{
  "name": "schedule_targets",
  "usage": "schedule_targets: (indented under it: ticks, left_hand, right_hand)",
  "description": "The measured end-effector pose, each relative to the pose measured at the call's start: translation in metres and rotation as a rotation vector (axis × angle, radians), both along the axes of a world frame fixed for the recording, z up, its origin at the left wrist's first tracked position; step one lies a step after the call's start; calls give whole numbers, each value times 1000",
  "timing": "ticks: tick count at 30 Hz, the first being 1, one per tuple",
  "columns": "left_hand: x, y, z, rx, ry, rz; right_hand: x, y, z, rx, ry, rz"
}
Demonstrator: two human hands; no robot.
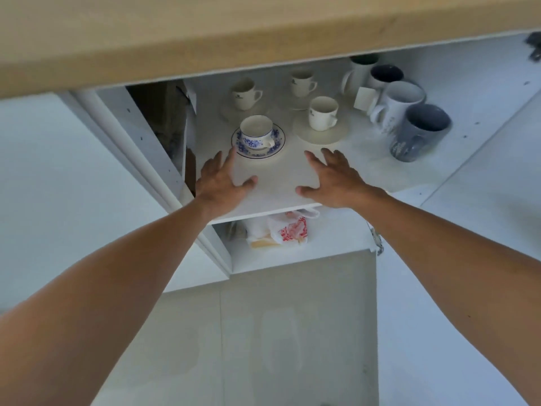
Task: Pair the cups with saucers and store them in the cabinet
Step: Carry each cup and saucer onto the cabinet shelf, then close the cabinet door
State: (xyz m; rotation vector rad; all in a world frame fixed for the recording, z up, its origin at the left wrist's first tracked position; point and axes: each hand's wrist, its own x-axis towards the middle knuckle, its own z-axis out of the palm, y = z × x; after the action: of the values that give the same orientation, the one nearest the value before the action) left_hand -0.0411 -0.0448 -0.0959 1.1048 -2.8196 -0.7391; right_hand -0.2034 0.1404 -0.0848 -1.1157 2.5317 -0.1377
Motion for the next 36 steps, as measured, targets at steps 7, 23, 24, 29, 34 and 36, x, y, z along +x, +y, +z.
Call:
schedule_targets:
  ticks: [7,23,24,29,34,36]
  left_hand:
    - [57,57,77,-149,-133,-228]
    - [159,210,224,44,-117,-427]
    - [164,222,226,68,-111,-435]
    - [177,297,232,194,-119,-486]
    - [187,386,234,334,-104,-627]
    - [195,417,236,458,-86,-663]
  right_hand:
    - [69,58,84,125,127,7]
    - [229,262,298,-296,-205,-376]
    - [238,280,309,-365,-242,-424]
    - [253,392,313,-560,-316,-734]
    - [274,478,250,-338,-514,-788]
    - [289,483,235,-166,-596,-683]
